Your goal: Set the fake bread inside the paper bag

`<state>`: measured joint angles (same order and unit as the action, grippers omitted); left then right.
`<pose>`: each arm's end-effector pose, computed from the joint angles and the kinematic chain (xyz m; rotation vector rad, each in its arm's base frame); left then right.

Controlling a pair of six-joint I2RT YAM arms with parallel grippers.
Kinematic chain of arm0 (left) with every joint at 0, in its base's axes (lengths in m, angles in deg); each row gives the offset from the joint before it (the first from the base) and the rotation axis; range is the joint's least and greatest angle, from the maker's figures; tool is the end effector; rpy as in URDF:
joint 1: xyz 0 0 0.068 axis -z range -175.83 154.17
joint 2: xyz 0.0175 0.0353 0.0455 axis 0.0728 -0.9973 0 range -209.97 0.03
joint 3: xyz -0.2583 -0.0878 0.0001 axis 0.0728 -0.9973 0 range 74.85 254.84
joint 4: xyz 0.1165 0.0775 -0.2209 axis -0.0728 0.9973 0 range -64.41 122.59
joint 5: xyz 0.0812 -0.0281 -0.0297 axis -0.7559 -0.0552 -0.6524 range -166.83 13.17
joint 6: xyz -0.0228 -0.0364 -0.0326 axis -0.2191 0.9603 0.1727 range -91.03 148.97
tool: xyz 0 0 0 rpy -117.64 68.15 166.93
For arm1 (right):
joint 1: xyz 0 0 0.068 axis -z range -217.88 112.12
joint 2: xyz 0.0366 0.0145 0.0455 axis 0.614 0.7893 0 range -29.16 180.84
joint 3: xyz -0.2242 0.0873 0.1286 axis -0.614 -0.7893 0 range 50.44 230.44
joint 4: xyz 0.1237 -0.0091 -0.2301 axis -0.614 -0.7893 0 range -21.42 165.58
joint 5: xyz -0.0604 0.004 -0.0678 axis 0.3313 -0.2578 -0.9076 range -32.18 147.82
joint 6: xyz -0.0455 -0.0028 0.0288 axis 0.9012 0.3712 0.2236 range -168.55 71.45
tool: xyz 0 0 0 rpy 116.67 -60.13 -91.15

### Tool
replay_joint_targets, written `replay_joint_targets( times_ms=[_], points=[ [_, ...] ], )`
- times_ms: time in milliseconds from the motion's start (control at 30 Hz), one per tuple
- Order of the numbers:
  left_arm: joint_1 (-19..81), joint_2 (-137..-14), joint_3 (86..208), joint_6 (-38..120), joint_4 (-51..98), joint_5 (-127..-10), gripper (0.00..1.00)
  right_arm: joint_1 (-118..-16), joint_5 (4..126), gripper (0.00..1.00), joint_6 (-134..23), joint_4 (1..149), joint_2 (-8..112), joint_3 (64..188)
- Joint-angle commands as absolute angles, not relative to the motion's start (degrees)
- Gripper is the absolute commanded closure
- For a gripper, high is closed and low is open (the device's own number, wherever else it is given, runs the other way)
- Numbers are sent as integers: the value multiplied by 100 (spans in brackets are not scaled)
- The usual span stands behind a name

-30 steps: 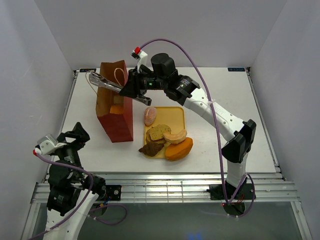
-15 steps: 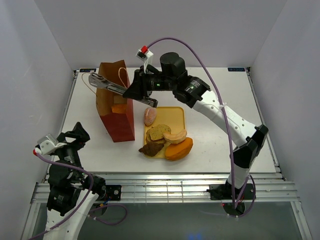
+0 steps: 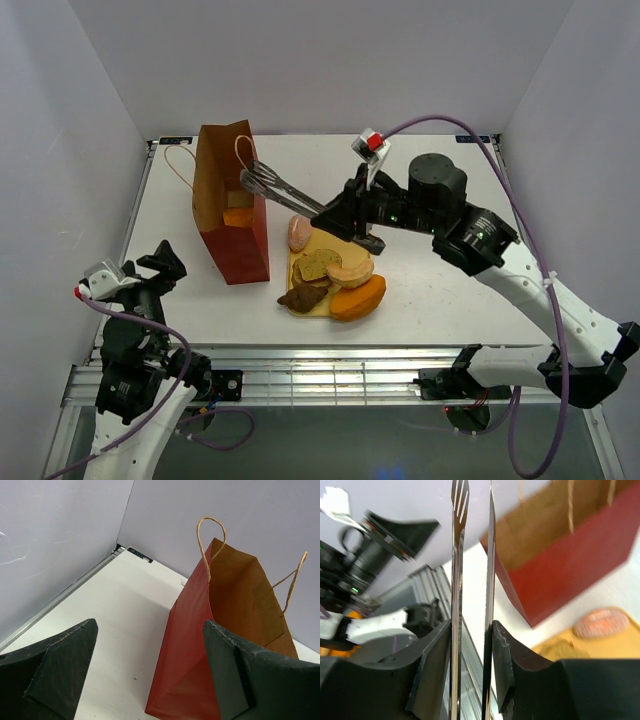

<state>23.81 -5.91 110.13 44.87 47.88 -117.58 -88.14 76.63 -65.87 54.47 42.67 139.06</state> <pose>0.0472 0.0079 0.3255 -0.5278 1.3801 0.0114 0.1588 0.2089 0.4844 -0.7567 1.6079 1.1478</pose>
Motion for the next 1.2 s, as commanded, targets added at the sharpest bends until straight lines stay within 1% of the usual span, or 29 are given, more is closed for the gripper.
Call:
replay_joint_targets(
  times_ms=[0, 133, 200, 433, 633, 833, 900, 1167],
  points=[
    [2395, -709, 10992, 4391, 4774, -11577, 4, -8798, 6707, 57, -6305, 5308, 3757, 13001],
    [2395, -709, 10974, 4364, 4765, -11550, 3, -8780, 6108, 56, -6244, 5158, 2958, 12025],
    [2395, -727, 10974, 4356, 4756, -11515, 2, -8772, 5906, 55, -6191, 5036, 2772, 11665],
    [2395, -735, 10974, 4347, 4757, -11471, 2, -8763, 5808, 54, -5998, 4535, 2454, 11154],
    [2395, -832, 10965, 4338, 4739, -11340, 2, -8763, 5808, 51, -5550, 3780, 2673, 11135],
    [2395, -902, 10947, 4242, 4660, -10980, 2, -8772, 5949, 47, -5374, 3559, 2683, 11021],
    [2395, -946, 10939, 4180, 4598, -10690, 2, -8772, 5870, 46, -5330, 3436, 2700, 11065],
    [2395, -1192, 10930, 4154, 4563, -10399, 2, -8807, 5826, 44, -5084, 2856, 2929, 11206]
  ],
)
